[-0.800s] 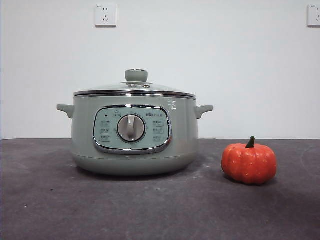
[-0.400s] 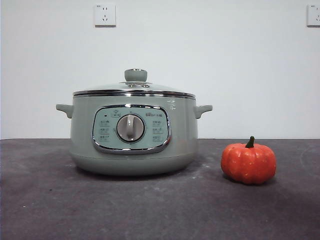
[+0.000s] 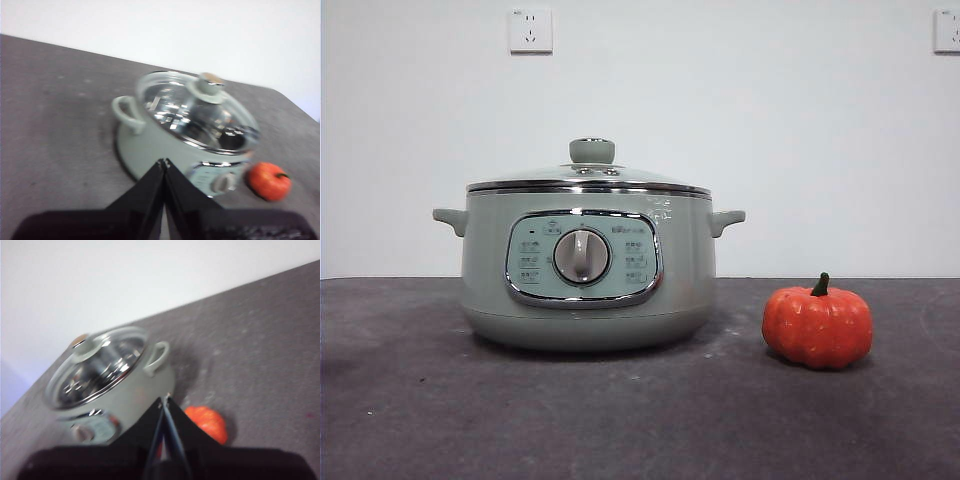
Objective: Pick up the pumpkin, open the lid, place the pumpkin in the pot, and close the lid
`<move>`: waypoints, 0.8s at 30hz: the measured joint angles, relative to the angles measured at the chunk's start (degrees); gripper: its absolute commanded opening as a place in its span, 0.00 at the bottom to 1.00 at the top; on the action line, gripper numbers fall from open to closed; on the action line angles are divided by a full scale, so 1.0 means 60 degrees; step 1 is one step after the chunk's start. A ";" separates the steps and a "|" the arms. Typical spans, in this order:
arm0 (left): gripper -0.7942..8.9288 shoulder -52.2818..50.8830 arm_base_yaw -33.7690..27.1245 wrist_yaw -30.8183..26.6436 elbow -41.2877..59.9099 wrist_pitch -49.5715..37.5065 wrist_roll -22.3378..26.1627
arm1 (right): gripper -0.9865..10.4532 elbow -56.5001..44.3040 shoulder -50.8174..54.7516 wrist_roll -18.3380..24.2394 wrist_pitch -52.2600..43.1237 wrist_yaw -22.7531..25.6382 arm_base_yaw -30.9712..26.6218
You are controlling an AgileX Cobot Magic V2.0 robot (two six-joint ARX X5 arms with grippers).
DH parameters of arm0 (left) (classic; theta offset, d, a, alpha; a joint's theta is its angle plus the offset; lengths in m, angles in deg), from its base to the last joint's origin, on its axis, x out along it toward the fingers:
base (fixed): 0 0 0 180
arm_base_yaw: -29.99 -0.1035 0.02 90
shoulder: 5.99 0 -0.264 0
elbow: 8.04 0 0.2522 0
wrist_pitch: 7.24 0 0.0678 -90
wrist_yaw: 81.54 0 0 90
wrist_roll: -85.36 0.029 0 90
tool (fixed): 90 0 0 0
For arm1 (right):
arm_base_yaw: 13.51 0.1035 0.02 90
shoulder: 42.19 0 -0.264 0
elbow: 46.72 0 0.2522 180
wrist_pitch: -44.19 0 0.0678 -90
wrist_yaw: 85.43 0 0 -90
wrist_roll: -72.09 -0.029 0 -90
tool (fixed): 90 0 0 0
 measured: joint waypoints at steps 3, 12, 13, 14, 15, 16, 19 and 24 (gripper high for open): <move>0.07 0.0743 0.0000 0.0688 -0.0929 0.0608 0.0463 | 0.08 0.1177 -0.0925 0.0539 0.1078 -0.0714 0.0000; 0.07 0.2419 0.0004 0.2667 -0.2983 0.2951 0.1971 | 0.08 0.4452 -0.3606 0.2769 0.4761 -0.2095 0.0000; 0.07 0.2532 0.0004 0.2758 -0.3151 0.3279 0.2178 | 0.08 0.4794 -0.3887 0.3045 0.5224 -0.2248 0.0004; 0.07 0.2594 0.0004 0.2809 -0.3257 0.3486 0.2324 | 0.08 0.5016 -0.4076 0.3242 0.5552 -0.2342 0.0004; 0.07 0.2634 0.0004 0.2823 -0.3337 0.3661 0.2455 | 0.08 0.5206 -0.4248 0.3432 0.5850 -0.2393 0.0022; 0.07 0.2648 0.0004 0.2838 -0.3391 0.3821 0.2583 | 0.08 0.5384 -0.4415 0.3636 0.6167 -0.2415 0.0062; 0.08 0.2652 0.0004 0.2849 -0.3417 0.4087 0.2790 | 0.08 0.5574 -0.4677 0.4127 0.6728 -0.2422 0.0138; 0.33 0.2652 0.0004 0.2849 -0.3417 0.4127 0.2841 | 0.13 0.5577 -0.4725 0.4422 0.6819 -0.2415 0.0189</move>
